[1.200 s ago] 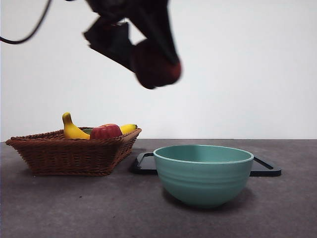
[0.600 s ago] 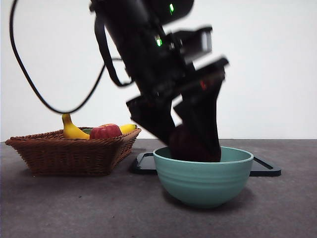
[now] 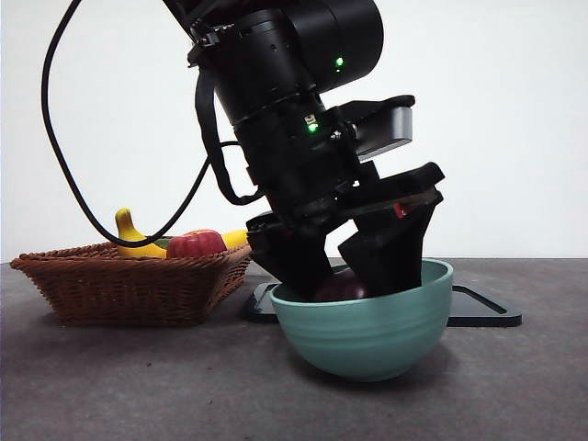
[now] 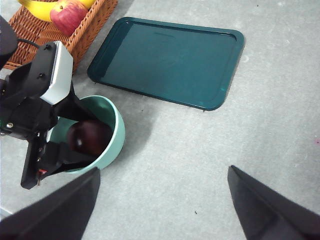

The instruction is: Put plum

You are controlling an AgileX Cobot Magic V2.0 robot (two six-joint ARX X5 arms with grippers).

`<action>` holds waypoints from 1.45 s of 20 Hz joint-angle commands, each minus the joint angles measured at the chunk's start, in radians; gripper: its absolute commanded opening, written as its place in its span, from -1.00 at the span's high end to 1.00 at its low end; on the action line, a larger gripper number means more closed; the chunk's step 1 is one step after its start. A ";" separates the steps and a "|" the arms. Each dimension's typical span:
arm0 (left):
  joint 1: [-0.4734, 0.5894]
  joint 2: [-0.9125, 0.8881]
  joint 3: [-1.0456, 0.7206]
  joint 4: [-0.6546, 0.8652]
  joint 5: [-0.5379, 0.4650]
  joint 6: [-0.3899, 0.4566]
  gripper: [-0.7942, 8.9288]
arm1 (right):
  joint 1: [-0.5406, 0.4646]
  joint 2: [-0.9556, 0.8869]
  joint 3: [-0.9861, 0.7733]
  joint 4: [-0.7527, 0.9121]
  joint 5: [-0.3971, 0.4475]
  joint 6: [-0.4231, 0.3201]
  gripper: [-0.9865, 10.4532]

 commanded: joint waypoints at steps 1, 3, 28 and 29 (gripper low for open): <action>-0.014 0.019 0.020 0.002 0.000 0.004 0.00 | 0.004 0.004 0.019 0.003 -0.001 -0.001 0.11; -0.014 -0.007 0.020 0.003 0.000 0.001 0.00 | 0.004 0.004 0.019 0.003 0.000 -0.001 0.11; 0.339 -0.884 -0.217 -0.256 0.072 -0.061 0.00 | 0.004 0.004 0.019 0.001 -0.004 0.000 0.11; 0.342 -0.929 -0.277 -0.254 0.108 -0.069 0.00 | 0.004 0.004 0.019 0.001 -0.004 0.001 0.11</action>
